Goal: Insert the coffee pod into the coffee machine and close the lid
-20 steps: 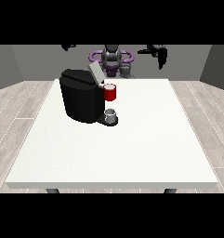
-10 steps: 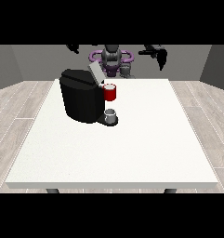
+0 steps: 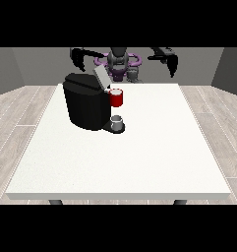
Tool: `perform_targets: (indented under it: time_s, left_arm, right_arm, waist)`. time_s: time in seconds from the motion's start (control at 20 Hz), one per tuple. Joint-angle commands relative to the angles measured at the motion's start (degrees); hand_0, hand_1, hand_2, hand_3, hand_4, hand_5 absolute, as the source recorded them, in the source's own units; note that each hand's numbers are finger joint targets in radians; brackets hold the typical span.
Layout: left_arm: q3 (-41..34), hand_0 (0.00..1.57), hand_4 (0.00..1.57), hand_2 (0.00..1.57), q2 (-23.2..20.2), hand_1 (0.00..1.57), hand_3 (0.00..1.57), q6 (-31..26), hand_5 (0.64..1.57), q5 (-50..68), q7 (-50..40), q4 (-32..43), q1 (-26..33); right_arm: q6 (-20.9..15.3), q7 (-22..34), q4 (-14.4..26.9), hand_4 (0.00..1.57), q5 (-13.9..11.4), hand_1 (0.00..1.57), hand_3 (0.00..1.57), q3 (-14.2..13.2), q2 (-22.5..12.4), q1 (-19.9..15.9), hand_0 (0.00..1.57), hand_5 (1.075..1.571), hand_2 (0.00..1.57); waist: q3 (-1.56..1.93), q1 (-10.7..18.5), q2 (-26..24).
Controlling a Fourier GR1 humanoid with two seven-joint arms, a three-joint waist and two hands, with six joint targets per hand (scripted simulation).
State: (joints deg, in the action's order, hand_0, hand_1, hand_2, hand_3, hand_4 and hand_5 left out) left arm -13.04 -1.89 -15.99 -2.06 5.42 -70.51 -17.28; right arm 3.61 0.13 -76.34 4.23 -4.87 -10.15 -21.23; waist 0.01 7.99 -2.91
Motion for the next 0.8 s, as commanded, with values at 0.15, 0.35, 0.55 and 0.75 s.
perform_targets:
  time_s: [0.15, 0.35, 0.55, 0.75]
  left_arm:
    - [2.0, 0.00, 0.00, 0.00, -1.5, 0.00, 0.00, 0.6, 1.571, -0.4, 4.0, -4.6, 5.5]
    - [-0.4, 0.00, 0.00, 0.00, -4.2, 0.00, 0.00, 0.5, 1.571, 3.7, -1.2, -6.4, 1.3]
    - [0.8, 0.00, 0.00, 0.00, -2.9, 0.00, 0.00, 2.1, 1.571, 3.8, -0.5, -6.7, 1.0]
    - [3.7, 0.00, 0.00, 0.00, -1.8, 0.00, 0.00, 4.1, 1.571, 2.0, -0.6, -9.3, 5.3]
  right_arm:
    - [-0.9, -1.1, 5.6, 0.00, -1.6, 0.00, 0.00, 0.0, 1.2, -5.1, 0.00, 1.571, 0.00]
    - [0.6, -5.4, 9.5, 0.00, -2.2, 0.00, 0.00, -0.4, 0.7, -6.3, 0.00, 1.571, 0.00]
    - [-1.9, -3.0, 11.2, 0.00, -4.6, 0.00, 0.00, 1.0, 2.0, -11.5, 0.00, 1.571, 0.00]
    - [0.1, -2.8, 13.3, 0.00, -3.9, 0.00, 0.00, 0.1, 1.2, -12.1, 0.00, 1.571, 0.00]
  waist:
    - [-0.01, -0.5, 3.2]
    - [0.00, -1.5, 5.4]
    - [-0.01, -0.7, 6.9]
    - [-0.01, -0.9, 4.9]
